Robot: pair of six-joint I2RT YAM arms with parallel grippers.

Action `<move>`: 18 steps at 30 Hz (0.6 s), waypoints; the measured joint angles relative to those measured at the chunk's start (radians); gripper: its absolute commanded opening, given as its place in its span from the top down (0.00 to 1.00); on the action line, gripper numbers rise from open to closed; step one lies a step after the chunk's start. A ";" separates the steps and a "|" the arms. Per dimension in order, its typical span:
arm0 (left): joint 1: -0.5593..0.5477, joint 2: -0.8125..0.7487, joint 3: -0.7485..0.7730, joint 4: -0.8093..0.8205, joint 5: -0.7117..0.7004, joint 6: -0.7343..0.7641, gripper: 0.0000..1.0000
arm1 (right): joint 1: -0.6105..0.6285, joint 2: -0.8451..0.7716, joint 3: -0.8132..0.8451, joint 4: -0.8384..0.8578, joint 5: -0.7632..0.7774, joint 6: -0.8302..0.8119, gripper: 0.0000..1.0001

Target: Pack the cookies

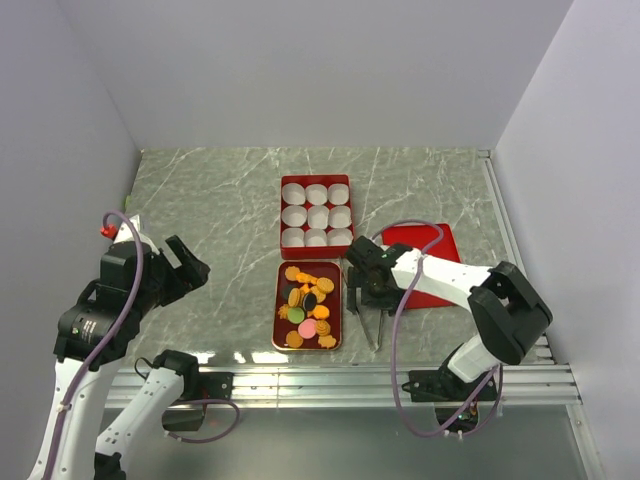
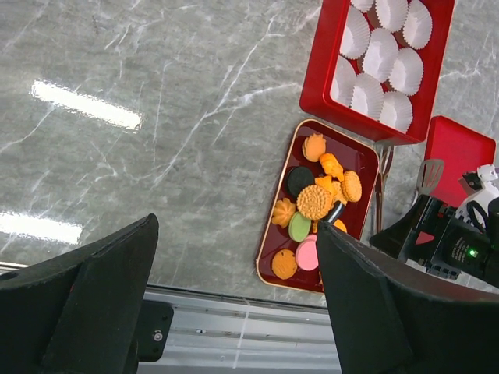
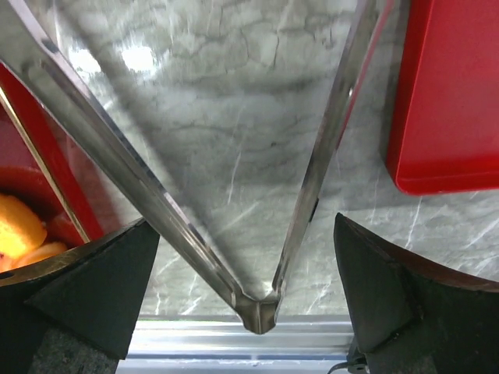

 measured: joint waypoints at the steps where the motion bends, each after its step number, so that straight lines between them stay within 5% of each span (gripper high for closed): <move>1: 0.000 0.000 0.000 0.000 -0.002 0.000 0.12 | 0.000 0.008 0.006 0.000 0.006 -0.003 0.04; 18: 0.000 0.022 -0.033 0.000 -0.002 0.000 0.14 | 0.018 0.091 0.048 0.021 0.050 -0.021 0.27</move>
